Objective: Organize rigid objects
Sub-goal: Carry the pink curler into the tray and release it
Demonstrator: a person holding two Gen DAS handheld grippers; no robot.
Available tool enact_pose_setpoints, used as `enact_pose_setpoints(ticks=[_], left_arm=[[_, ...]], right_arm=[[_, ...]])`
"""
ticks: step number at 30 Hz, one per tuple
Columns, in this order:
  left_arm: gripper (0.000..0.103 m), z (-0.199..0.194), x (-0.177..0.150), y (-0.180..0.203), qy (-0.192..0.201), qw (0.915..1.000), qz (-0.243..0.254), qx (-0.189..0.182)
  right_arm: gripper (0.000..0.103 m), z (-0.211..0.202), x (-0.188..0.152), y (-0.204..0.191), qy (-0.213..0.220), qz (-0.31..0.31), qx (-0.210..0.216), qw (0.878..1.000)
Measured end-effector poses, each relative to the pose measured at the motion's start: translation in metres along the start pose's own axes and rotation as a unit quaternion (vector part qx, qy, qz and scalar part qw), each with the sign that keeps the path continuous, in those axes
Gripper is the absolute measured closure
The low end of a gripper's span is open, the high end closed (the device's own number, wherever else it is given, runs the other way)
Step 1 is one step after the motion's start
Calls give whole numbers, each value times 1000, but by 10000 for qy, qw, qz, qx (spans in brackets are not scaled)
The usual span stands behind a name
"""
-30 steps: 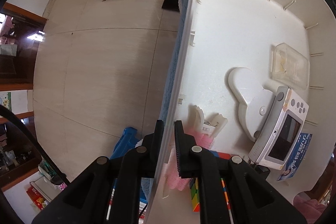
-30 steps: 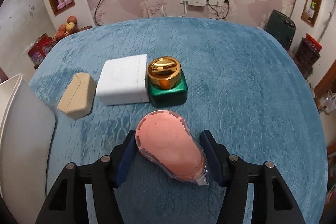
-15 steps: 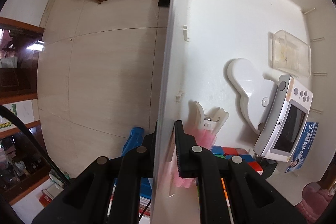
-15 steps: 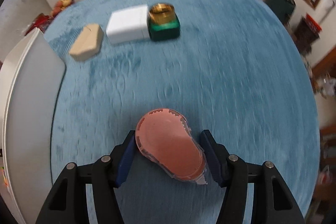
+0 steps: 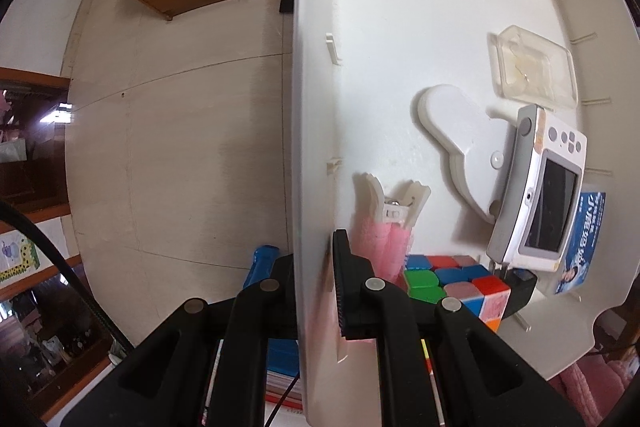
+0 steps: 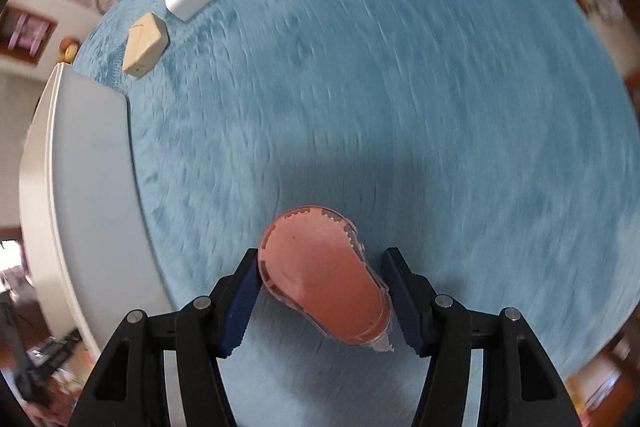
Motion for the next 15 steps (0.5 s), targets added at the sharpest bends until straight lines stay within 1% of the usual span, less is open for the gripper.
enact_pose_setpoints(ticks=[3, 6, 9, 11, 15], left_arm=[[92, -2, -5, 1, -15, 10000, 48, -52], [92, -4, -8, 3, 22, 9999, 99, -105], [92, -4, -11, 4, 21, 9997, 181, -147], [92, -4, -11, 5, -6, 9996, 215, -203], [92, 0, -3, -4, -33, 9992, 248, -315]], right_arm=[[42, -5, -23, -1, -166, 377, 158, 9990], [42, -15, -40, -6, -162, 543, 233, 9981], [42, -27, -52, -15, -78, 581, 250, 9980], [42, -36, -59, -24, 21, 595, 348, 9976], [42, -57, -73, -48, 311, 467, 498, 9972]])
Point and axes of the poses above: each gripper's, at about its wrist camera, not at the fingertips, and z roughly the way its jaws point, y to its right, x to its top, the point moved 7 cm from there along z, roughly the way its jaws point, and after that the axes turned 7 degrees about y, right-handed, at the moved point
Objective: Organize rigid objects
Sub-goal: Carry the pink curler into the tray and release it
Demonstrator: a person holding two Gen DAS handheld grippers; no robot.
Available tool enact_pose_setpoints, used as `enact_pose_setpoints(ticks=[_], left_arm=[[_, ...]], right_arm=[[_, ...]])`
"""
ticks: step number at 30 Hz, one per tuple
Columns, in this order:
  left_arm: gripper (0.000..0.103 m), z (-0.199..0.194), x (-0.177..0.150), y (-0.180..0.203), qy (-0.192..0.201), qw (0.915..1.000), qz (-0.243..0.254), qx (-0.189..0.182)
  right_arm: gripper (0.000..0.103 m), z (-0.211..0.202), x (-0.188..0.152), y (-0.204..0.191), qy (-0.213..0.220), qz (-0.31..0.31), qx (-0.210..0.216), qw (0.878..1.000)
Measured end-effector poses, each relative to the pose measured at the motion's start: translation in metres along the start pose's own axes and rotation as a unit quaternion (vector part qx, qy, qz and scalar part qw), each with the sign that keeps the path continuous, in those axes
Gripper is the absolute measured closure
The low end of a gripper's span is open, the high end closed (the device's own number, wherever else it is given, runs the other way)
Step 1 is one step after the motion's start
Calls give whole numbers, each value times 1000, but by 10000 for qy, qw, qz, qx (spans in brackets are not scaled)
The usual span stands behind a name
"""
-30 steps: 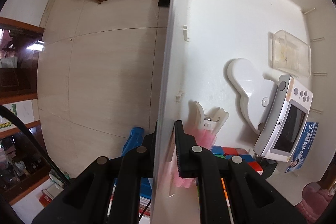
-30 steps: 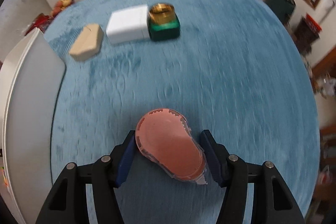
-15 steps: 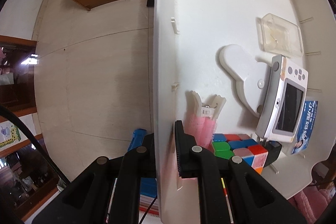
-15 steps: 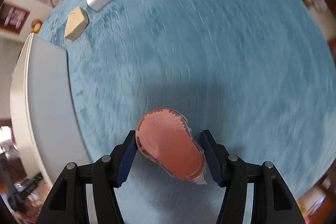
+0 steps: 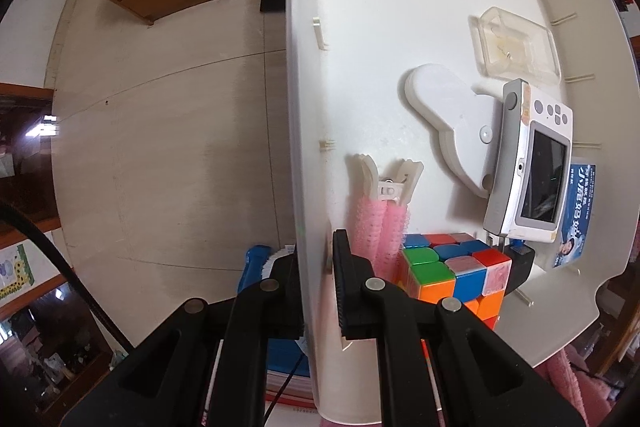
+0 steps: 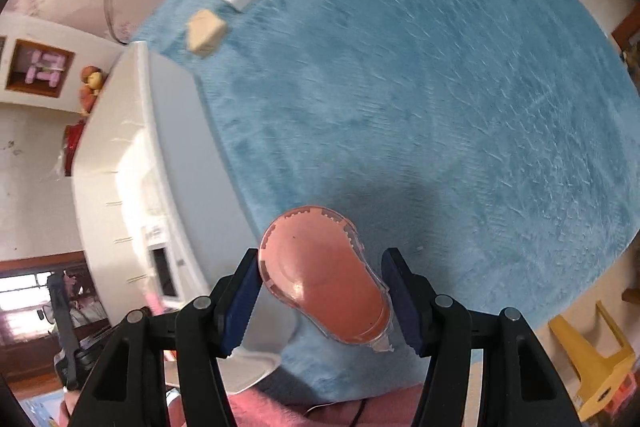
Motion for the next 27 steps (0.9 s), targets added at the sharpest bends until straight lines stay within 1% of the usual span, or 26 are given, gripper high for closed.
enact_pose_setpoints(ticks=[2, 3, 4, 6, 9, 14, 21, 27], left_arm=[[92, 4, 0, -6, 13, 10000, 11, -56], [92, 4, 0, -7, 18, 10000, 25, -85], [92, 4, 0, -7, 28, 9999, 45, -103], [93, 3, 3, -10, 92, 9998, 114, -104], [95, 5, 6, -13, 98, 9996, 131, -236], [99, 6, 12, -17, 113, 9990, 66, -433], [99, 10, 11, -22, 238, 9976, 60, -644], [99, 7, 6, -27, 277, 9974, 81, -659]], right_arm=[[42, -9, -6, -16, 149, -157, 94, 9997], [42, -11, 2, -25, 209, -234, 148, 9994], [42, -15, 3, -34, 274, -302, 217, 9989], [42, -21, 0, -50, 368, -387, 397, 9978], [42, -23, -3, -73, 473, -561, 620, 9954], [42, -29, -11, -94, 565, -1000, 756, 9905], [42, -25, -23, -128, 545, -1577, 998, 9809], [41, -27, -26, -152, 667, -2053, 989, 9714]])
Point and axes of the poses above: each gripper's, at about its wrist camera, not at the fingertips, and z roughly the way its jaws point, y to its right, x to its top, the point moved 7 cm from there along z, roughly the way its jaws point, and after that the axes turned 7 degrees about y, right-handed, at the moved point
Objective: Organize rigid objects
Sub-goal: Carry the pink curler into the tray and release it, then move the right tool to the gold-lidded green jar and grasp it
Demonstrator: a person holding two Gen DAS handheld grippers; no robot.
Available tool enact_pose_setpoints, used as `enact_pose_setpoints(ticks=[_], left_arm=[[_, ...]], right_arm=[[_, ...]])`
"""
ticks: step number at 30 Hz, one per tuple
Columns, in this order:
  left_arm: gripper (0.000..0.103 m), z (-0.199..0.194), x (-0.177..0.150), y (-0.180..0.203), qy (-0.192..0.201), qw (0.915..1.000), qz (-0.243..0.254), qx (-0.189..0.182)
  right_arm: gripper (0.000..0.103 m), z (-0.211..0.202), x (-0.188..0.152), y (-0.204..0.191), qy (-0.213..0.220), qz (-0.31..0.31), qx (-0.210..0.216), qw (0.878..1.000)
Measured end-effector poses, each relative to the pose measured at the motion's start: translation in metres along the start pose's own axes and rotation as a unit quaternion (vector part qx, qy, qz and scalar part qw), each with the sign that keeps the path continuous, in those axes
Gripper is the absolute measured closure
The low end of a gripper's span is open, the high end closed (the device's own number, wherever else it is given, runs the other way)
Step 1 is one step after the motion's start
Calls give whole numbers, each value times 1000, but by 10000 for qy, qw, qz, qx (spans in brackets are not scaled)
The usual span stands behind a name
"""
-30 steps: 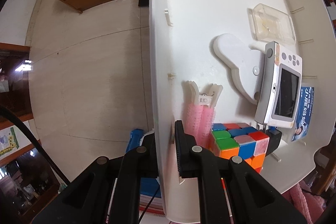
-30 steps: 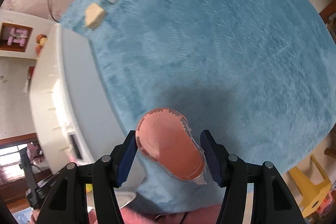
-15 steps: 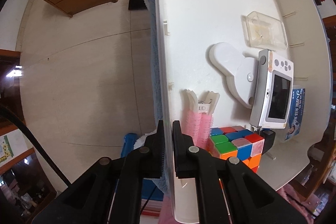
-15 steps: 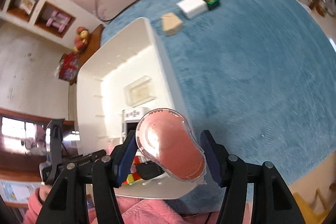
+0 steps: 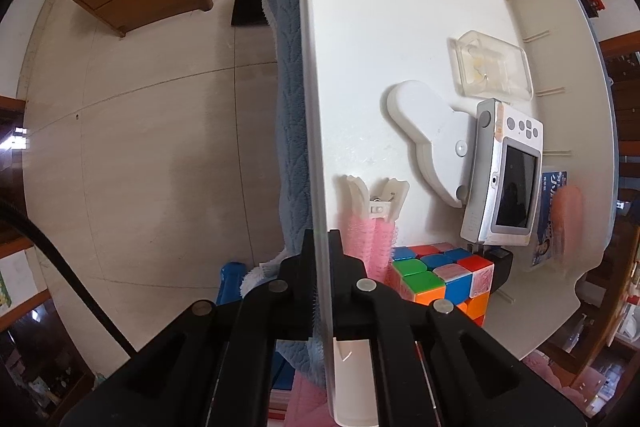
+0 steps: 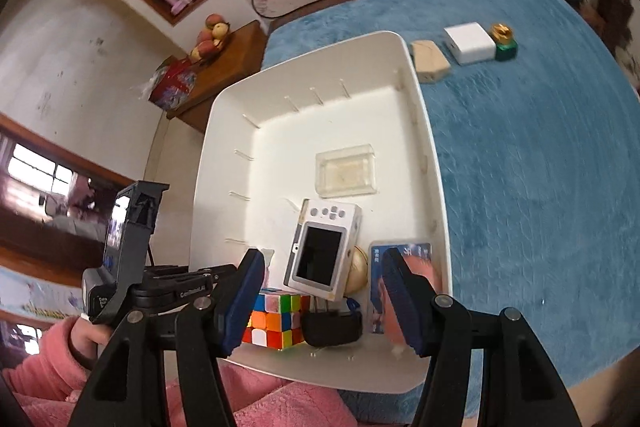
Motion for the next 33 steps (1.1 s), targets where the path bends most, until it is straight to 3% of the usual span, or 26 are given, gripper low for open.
enact_pose_setpoints(ticks=[8, 15, 24, 33], left_arm=[[99, -2, -2, 2, -68, 10000, -10, 20], [99, -3, 6, 7, -116, 9999, -92, 90], [99, -2, 12, 11, -133, 9997, -162, 144], [99, -2, 15, 15, -120, 9994, -166, 262]], right_arm=[[35, -8, 13, 9, 233, -219, -213, 9993], [33, -27, 44, 39, 648, -679, -750, 9928], [24, -54, 113, 77, 1063, -2173, -1399, 9602], [23, -45, 171, 108, 1049, -3168, -1383, 9325]])
Point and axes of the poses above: each gripper's, at about its wrist camera, not at the fingertips, and z roughly the way its jaws point, y to its right, x to its top, the point moved 7 cm from there along z, roughly the way its jaws point, and after that the axes turned 7 degrees about y, right-handed, at the moved point
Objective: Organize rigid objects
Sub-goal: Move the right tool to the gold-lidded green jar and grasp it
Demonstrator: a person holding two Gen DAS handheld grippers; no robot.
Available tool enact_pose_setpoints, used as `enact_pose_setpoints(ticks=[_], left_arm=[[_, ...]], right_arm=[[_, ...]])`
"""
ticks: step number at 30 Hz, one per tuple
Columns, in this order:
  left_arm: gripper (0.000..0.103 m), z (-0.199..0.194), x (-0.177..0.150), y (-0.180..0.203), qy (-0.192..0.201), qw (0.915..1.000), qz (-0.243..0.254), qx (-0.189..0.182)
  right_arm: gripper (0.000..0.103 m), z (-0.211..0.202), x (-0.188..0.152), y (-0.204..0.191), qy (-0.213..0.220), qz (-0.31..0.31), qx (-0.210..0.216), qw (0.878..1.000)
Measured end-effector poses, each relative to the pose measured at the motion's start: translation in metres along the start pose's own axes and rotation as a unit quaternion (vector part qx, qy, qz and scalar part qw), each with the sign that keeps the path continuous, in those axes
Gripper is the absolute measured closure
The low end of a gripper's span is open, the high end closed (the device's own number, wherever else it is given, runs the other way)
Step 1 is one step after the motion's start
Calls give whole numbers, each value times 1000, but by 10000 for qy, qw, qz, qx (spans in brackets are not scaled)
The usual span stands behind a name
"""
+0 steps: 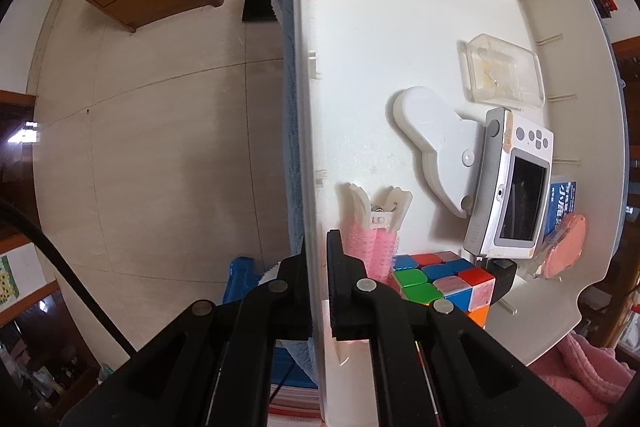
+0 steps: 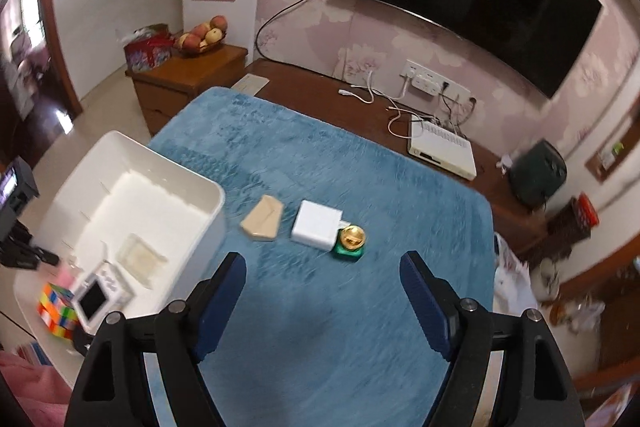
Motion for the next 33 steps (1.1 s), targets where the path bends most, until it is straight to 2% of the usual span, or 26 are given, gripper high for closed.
enact_pose_setpoints(ticks=[7, 13, 19, 24, 33], left_arm=[[99, 1, -2, 0, 59, 9999, -108, 35], [98, 0, -3, 4, 84, 9998, -149, 130], [98, 1, 0, 4, 77, 9993, -293, 207], [96, 3, 4, 2, 51, 9987, -408, 296], [95, 4, 6, 0, 14, 9977, -608, 309]], right_arm=[[23, 62, -4, 18, -219, -431, 552, 9973], [23, 121, -21, 32, -497, -121, 943, 9942], [23, 167, -36, 38, -718, 66, 1094, 9914], [35, 190, -54, 35, -971, -48, 1148, 9886], [49, 202, -66, 36, -1025, 12, 1335, 9857]])
Point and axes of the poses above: each gripper's, at about its wrist camera, not at the fingertips, and z roughly the way its jaws point, y to its right, x to its top, the point moved 7 cm from there along z, roughly the way its jaws point, and after that the axes turned 7 degrees about y, right-handed, at the moved point
